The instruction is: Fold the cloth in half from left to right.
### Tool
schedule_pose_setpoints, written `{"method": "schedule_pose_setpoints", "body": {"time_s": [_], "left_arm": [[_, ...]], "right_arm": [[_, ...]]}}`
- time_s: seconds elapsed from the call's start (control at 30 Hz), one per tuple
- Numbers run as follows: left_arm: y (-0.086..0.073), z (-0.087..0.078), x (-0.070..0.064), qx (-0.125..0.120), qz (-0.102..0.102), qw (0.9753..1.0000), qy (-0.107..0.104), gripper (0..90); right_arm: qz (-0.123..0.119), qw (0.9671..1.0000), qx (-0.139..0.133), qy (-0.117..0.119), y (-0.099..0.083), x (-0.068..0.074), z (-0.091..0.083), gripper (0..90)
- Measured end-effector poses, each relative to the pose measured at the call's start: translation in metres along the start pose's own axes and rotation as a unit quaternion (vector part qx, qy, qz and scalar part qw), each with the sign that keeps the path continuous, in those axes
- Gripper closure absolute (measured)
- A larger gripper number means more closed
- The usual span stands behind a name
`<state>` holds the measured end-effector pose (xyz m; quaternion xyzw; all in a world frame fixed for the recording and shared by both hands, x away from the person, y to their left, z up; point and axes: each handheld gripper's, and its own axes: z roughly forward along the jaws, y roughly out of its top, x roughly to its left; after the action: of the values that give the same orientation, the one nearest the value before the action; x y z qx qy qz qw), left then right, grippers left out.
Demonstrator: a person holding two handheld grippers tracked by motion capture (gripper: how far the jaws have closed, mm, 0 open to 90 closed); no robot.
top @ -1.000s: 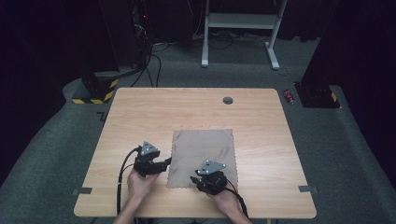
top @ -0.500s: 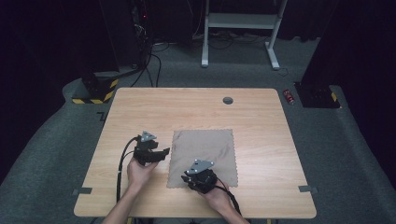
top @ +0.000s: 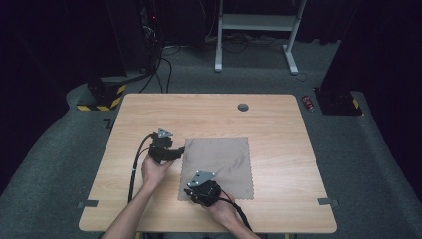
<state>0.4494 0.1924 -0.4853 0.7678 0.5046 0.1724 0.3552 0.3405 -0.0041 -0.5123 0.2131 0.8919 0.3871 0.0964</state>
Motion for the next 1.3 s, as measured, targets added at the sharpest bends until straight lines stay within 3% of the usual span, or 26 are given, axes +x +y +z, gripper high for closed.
{"method": "schedule_pose_setpoints", "body": {"time_s": [0.17,0.27,0.33,0.5,0.57,0.63,0.7,0.8,1.0,1.13,1.3], "left_arm": [[0.008,0.009,0.006,-0.001,-0.016,0.9999,0.007,39.8],[0.013,0.018,0.007,0.020,-0.006,0.9996,0.020,39.3],[0.015,0.020,0.006,0.008,-0.007,0.9997,0.020,40.0],[0.023,0.034,0.008,0.029,-0.001,0.9991,0.032,40.2],[0.024,0.038,0.010,0.021,-0.007,0.9991,0.036,41.3],[0.026,0.046,0.013,0.043,-0.007,0.9977,0.052,41.7],[0.028,0.050,0.014,0.047,-0.008,0.9976,0.049,42.0],[0.030,0.053,0.012,0.032,-0.005,0.9986,0.043,42.9],[0.026,0.063,0.012,0.048,0.003,0.9973,0.056,45.2],[0.026,0.064,0.012,0.045,0.010,0.9978,0.049,51.9],[0.032,0.065,0.007,0.062,0.036,0.9962,0.051,57.3]], "right_arm": [[-0.007,0.9999,0.008,0.005,-0.001,0.004,0.006,75.1],[-0.008,0.9998,0.015,0.006,-0.003,0.005,0.008,74.4],[-0.007,0.9999,0.014,0.006,-0.004,0.006,0.008,74.2],[-0.007,0.9999,0.012,0.003,-0.005,0.008,0.007,74.0],[-0.009,0.9999,0.014,0.001,-0.005,0.009,0.006,73.9],[-0.008,0.9999,0.015,-0.001,-0.006,0.010,0.006,73.6],[-0.008,0.9999,0.013,0.000,-0.006,0.010,0.006,73.4],[-0.006,0.9999,0.012,0.000,-0.006,0.010,0.006,73.3],[-0.008,0.9999,0.013,-0.001,-0.006,0.011,0.006,73.3],[-0.011,0.9999,0.013,0.000,-0.006,0.011,0.006,71.6],[-0.011,0.9998,0.012,0.006,-0.005,0.015,0.006,67.3]]}}
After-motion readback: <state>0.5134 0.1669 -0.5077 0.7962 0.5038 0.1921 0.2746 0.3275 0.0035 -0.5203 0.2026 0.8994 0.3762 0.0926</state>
